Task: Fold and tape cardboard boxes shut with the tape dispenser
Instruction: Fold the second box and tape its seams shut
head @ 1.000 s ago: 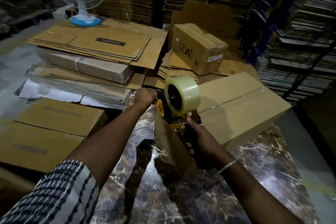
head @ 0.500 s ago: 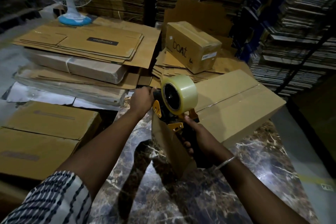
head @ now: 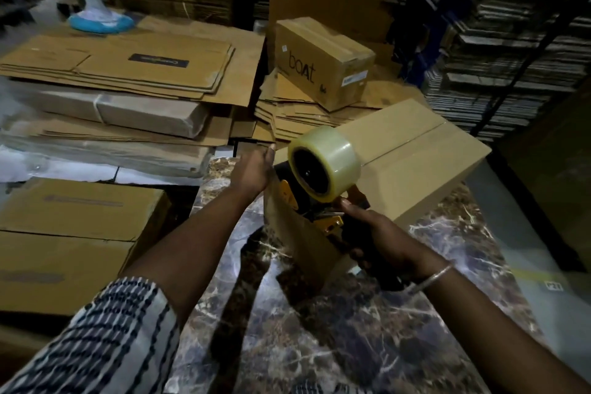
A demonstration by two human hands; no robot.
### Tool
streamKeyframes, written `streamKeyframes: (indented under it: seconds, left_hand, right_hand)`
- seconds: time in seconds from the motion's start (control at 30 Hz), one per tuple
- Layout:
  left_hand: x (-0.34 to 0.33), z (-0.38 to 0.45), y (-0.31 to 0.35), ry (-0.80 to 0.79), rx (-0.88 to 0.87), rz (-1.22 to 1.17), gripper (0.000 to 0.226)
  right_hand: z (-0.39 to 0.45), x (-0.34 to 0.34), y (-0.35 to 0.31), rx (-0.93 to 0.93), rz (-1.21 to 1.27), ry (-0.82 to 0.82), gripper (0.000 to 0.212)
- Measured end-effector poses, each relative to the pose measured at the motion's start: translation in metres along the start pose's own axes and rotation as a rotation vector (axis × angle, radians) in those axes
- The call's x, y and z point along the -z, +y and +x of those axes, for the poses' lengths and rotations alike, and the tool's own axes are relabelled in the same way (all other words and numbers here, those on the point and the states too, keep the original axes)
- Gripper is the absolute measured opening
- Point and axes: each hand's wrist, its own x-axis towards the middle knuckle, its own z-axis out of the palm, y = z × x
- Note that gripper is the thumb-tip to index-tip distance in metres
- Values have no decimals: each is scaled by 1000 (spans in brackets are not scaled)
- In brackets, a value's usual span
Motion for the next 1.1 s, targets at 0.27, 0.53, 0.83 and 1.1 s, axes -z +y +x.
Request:
streamKeyframes:
  seconds: [0.27, 0.53, 0.83, 1.1]
  left_hand:
    - [-20, 2, 4, 107, -100, -39, 48]
    - [-31, -20, -47, 11, -800, -39, 49]
    - [-10, 24, -35, -186, -658, 135, 70]
    - [7, 66, -3, -297, -502, 462, 73]
  right_hand:
    - [-16, 2, 19, -45, 17, 99, 46]
    - [-10, 9, 29, -50, -31, 86, 86]
    - [10, -7, -1, 21, -29, 176, 20]
    - [46, 0, -26, 0, -72, 191, 42]
